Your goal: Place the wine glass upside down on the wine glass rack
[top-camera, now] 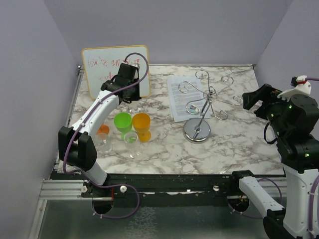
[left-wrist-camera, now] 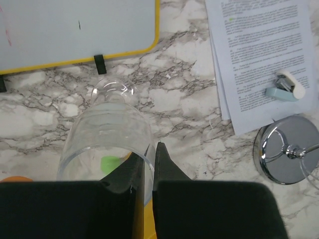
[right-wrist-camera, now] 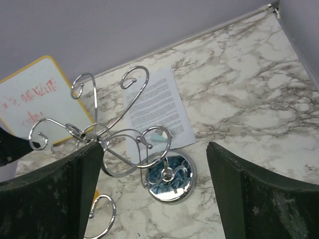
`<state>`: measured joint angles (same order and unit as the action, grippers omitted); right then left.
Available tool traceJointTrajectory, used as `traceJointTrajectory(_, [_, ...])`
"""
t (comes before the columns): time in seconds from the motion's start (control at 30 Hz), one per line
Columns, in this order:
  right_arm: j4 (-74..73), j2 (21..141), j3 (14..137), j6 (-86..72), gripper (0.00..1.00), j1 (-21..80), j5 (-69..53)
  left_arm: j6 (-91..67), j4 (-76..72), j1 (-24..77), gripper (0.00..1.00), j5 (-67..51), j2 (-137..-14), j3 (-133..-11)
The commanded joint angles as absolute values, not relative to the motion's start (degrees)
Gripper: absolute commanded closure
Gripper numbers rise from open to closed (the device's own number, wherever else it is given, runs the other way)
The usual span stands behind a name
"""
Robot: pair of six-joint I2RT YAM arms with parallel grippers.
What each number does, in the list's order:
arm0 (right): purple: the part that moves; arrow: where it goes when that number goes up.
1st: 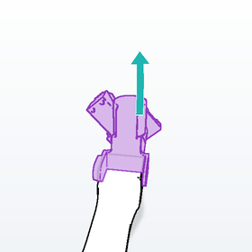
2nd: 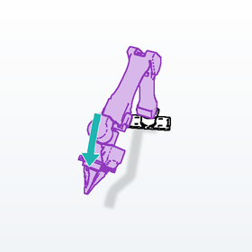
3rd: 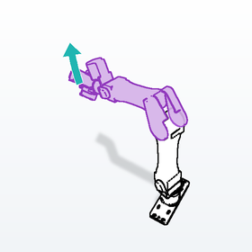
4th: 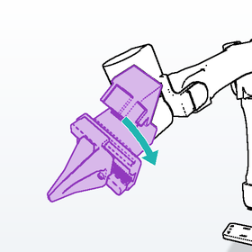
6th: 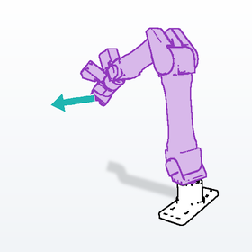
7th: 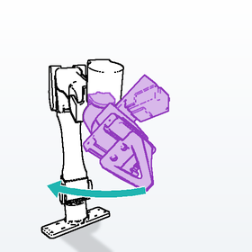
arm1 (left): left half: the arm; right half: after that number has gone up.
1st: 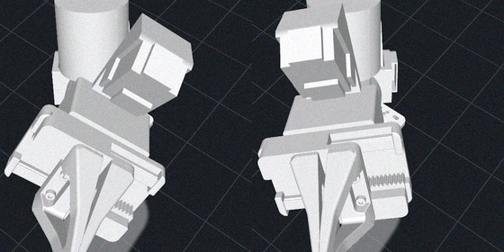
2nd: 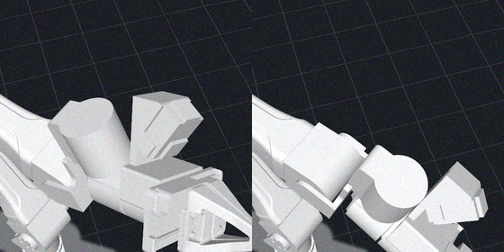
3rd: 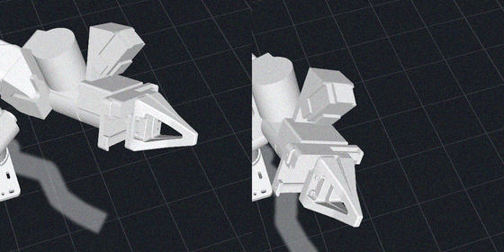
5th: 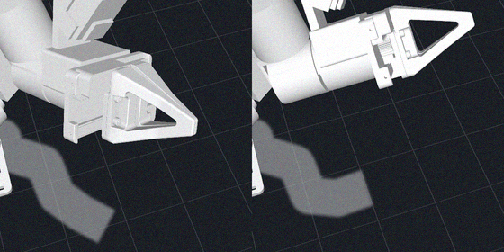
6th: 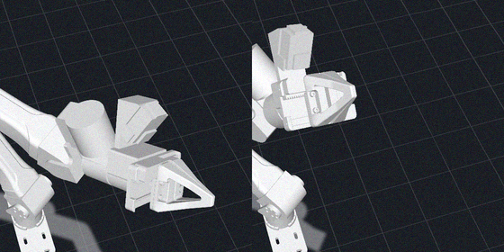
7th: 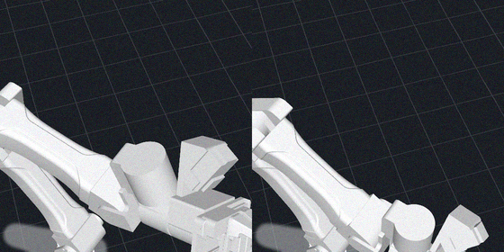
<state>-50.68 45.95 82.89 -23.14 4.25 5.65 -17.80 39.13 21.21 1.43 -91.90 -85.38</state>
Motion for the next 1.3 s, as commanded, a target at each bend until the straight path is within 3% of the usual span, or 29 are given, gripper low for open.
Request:
traceJointTrajectory(0.0, [-46.8,46.0,85.0,-25.8,0.09,3.9,-1.5,-20.3,37.7,22.5,1.0,2.0,-86.0,-91.9])
traceJointTrajectory(0.33, [-33.3,51.2,85.4,-33.6,0.1,3.9,-21.6,-29.5,30.3,23.2,1.0,-3.1,-70.6,-90.2])
traceJointTrajectory(0.63, [-9.3,59.3,81.2,-51.3,0.12,4.0,-31.0,-37.3,3.9,23.2,1.0,-11.2,-62.4,-82.9])
traceJointTrajectory(0.83, [-4.3,63.3,83.5,-57.6,0.15,7.5,-25.6,-44.3,-10.7,23.2,1.0,-14.9,-63.2,-79.8])
traceJointTrajectory(1.27, [9.4,74.6,85.7,-60.1,0.2,36.0,3.7,-56.6,-29.0,24.9,1.0,-18.0,-66.2,-76.8])
